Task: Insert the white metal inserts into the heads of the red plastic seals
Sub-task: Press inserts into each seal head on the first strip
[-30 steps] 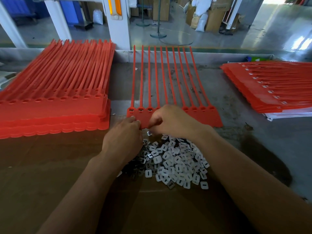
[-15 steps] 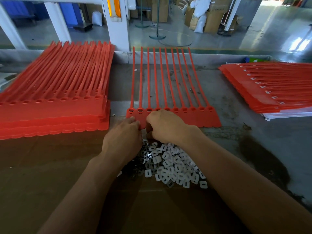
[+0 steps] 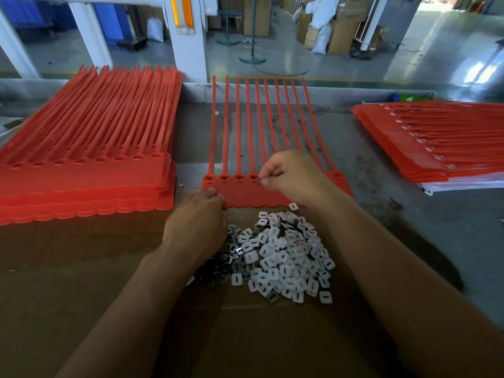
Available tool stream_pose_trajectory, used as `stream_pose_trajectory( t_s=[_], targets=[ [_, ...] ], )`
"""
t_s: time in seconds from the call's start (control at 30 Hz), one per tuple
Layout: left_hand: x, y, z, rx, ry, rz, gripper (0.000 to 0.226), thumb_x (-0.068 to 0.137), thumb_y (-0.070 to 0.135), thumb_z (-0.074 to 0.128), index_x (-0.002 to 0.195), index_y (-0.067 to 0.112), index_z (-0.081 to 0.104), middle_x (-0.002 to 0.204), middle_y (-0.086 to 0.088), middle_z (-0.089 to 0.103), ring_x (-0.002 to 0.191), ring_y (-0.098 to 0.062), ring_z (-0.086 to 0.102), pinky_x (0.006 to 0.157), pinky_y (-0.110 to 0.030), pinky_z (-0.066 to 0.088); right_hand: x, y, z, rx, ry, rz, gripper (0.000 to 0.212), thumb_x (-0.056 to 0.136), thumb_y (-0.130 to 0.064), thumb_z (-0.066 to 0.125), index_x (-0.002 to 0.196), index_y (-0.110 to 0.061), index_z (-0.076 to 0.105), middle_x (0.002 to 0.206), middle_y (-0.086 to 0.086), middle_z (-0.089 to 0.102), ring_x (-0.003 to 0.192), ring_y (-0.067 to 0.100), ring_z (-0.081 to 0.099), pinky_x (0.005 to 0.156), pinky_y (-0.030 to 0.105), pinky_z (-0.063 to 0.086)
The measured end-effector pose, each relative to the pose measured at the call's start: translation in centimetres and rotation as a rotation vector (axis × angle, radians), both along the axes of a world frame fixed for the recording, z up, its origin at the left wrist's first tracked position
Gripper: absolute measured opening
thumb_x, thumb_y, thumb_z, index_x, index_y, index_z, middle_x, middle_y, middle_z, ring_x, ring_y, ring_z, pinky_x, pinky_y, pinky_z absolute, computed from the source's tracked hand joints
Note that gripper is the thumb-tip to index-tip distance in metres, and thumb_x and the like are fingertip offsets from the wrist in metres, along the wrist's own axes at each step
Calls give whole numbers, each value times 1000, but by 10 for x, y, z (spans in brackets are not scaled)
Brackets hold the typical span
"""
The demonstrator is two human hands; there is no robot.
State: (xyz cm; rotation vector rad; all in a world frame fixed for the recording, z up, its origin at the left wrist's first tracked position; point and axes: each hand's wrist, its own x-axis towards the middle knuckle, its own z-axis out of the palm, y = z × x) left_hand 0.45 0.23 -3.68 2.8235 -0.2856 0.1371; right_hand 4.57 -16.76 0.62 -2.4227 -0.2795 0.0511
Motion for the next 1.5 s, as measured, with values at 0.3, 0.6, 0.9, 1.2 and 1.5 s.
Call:
stream_pose_trajectory(
  t_s=[0.3,0.6,0.9,1.2,1.5],
  targets=[
    [-1,-1,1,20,12,22,31,93,20,41,118,11,57,130,-4,51,118,-20,47,98,-29,36,34,-34,-19,22,84,-271,18,87,-6,55,75,-15,64,80,-3,61,69,1,51,58,15,37],
    [-1,-1,1,25,13,28,30,93,21,41,117,12,57,127,-4,52,114,-20,49,94,-31,40,36,-29,-21,-47,109,-243,24,86,-9,58,65,-19,62,70,-7,59,63,2,49,56,16,38],
    [0,-1,0,34,6,14,30,93,21,39,115,12,57,127,-4,52,115,-20,49,96,-31,39,37,-23,-21,-113,94,-302,19,86,-9,56,94,2,69,100,16,68,95,26,62,84,39,49],
    [1,-1,0,31,9,22,30,93,21,40,117,12,57,128,-4,51,116,-20,48,97,-31,38,40,-23,-26,-65,77,-332,16,84,-8,59,94,-1,68,102,14,67,93,23,62,72,31,49],
    [0,-1,-1,16,-7,15,29,92,20,40,113,12,59,124,-4,54,113,-20,50,96,-31,39,-1,-3,-3,-21,-33,34,6,86,-20,62,87,-20,68,78,-22,54,74,-9,50,64,9,38]
  ],
)
